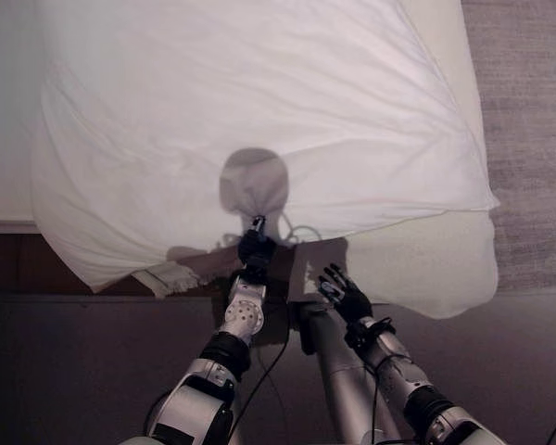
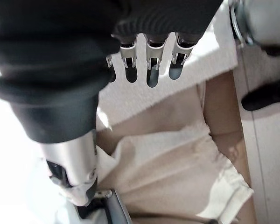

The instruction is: Make the bed

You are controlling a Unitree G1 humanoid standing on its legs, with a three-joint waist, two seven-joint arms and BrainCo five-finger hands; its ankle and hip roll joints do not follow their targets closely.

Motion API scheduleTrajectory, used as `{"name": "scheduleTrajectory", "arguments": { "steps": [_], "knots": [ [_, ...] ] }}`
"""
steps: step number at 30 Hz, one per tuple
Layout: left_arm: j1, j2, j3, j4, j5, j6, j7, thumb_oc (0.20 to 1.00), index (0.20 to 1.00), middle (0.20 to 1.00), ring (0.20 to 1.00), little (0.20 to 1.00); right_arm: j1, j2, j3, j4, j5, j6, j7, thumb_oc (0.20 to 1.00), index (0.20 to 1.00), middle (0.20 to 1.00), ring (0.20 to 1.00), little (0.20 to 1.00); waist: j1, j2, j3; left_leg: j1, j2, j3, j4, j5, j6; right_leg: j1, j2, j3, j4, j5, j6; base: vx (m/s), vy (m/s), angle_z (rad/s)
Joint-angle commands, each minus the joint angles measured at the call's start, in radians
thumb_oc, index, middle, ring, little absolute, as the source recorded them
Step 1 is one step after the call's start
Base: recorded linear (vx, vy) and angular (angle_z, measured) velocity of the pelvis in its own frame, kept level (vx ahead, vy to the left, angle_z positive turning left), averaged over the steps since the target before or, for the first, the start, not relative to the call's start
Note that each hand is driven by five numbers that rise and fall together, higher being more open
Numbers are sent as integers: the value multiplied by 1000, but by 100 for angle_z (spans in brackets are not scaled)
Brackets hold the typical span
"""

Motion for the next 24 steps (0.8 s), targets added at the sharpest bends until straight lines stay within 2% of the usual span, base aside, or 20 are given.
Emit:
{"name": "scheduleTrajectory", "arguments": {
  "steps": [1,3,11,12,13,14,24],
  "knots": [
    [-26,-11,-49,-186,-8,-40,-58,200,200,200,200,200,3,31,40,-73,158,44,80,1000,1000,1000,1000,1000,6,28,-17,-28,-2,-51,-2,29,-53,61,-14,10,-90,83,97,16,-2,26],
    [3,8,-69,-281,-14,-49,-41,200,200,200,200,200,-42,60,42,-106,237,38,72,1000,1000,1000,1000,1000,26,37,-9,-17,-11,-62,-12,32,-49,73,-17,3,-90,79,95,24,-12,14],
    [23,31,-91,-253,9,-55,-1,200,200,200,200,200,-56,54,24,-110,233,5,33,1000,1000,1000,1000,1000,32,43,-2,-13,-17,-65,-12,29,-43,74,-24,-3,-81,74,95,8,1,9],
    [25,34,-91,-242,11,-52,8,495,495,495,495,495,-54,52,20,-109,230,4,27,1000,1000,1000,1000,1000,32,44,-2,-14,-17,-65,-12,27,-41,72,-24,-3,-79,74,94,0,0,0],
    [29,36,-93,-230,13,-47,12,918,918,918,918,918,-50,51,15,-102,230,3,22,1000,1000,1000,1000,1000,31,45,-2,-15,-16,-64,-8,26,-40,71,-24,-1,-77,73,94,0,0,0],
    [34,39,-94,-220,20,-42,20,1000,1000,1000,1000,1000,-44,49,6,-96,233,5,20,1000,1000,1000,1000,1000,30,46,-3,-14,-15,-62,-7,24,-39,70,-24,-1,-76,73,93,0,0,0],
    [57,55,-129,-205,44,-23,60,1000,1000,1000,1000,1000,-7,20,-40,-71,230,5,-18,1000,1000,1000,1000,1000,23,61,2,-15,-8,-57,-4,30,-42,62,-25,1,-65,69,94,0,0,0]
  ]
}}
